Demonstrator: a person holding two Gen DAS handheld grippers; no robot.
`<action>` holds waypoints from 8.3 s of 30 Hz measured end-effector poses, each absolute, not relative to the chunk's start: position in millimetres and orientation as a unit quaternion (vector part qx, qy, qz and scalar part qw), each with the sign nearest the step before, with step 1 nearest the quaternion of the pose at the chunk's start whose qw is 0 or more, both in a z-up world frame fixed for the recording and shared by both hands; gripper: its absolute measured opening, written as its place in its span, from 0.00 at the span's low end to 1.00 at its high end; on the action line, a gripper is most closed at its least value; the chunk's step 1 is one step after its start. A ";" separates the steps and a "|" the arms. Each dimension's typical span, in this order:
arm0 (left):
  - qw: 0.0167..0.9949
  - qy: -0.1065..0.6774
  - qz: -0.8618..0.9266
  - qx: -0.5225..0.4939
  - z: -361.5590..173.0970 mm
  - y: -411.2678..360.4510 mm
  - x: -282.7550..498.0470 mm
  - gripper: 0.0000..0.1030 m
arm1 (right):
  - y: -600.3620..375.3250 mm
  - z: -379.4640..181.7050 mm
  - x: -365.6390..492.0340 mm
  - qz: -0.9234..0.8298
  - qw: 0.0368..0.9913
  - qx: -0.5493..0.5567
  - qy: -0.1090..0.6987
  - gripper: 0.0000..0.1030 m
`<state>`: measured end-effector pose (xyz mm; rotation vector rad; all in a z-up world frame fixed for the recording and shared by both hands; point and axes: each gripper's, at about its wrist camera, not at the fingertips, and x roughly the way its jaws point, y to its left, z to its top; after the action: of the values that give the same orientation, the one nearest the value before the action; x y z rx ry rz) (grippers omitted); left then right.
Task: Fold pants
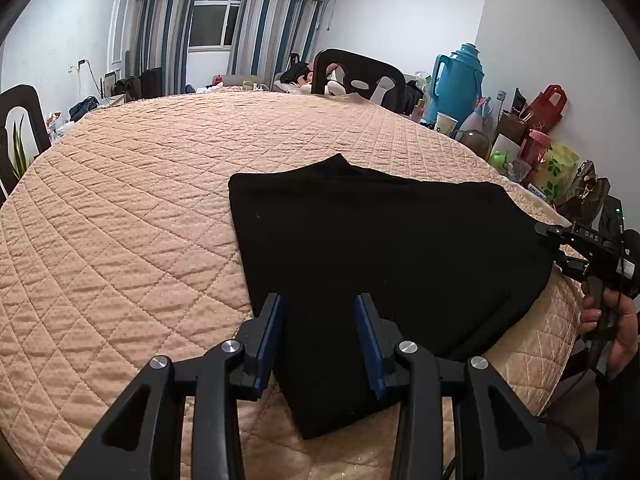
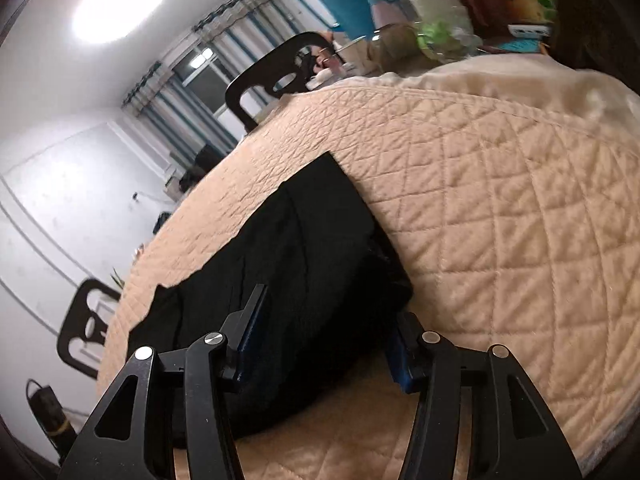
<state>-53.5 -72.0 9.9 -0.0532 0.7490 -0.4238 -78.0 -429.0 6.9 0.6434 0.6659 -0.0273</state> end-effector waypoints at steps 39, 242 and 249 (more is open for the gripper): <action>0.918 0.353 -0.145 -0.104 9.8 -6.8 -66.8 0.40 | -138.3 51.6 -32.7 0.375 0.867 -0.020 0.328 0.21; 0.892 0.400 -0.124 -0.169 3.5 50.9 105.2 0.35 | -195.9 8.4 154.7 0.281 0.841 0.130 0.443 0.30; 0.921 0.355 -0.122 -0.105 36.4 28.1 56.3 0.31 | -186.4 53.6 93.1 0.282 0.881 0.032 0.379 0.30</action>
<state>56.3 28.1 36.4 -0.2161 0.7294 -0.2514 93.1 -186.4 53.6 0.0657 0.7887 0.5875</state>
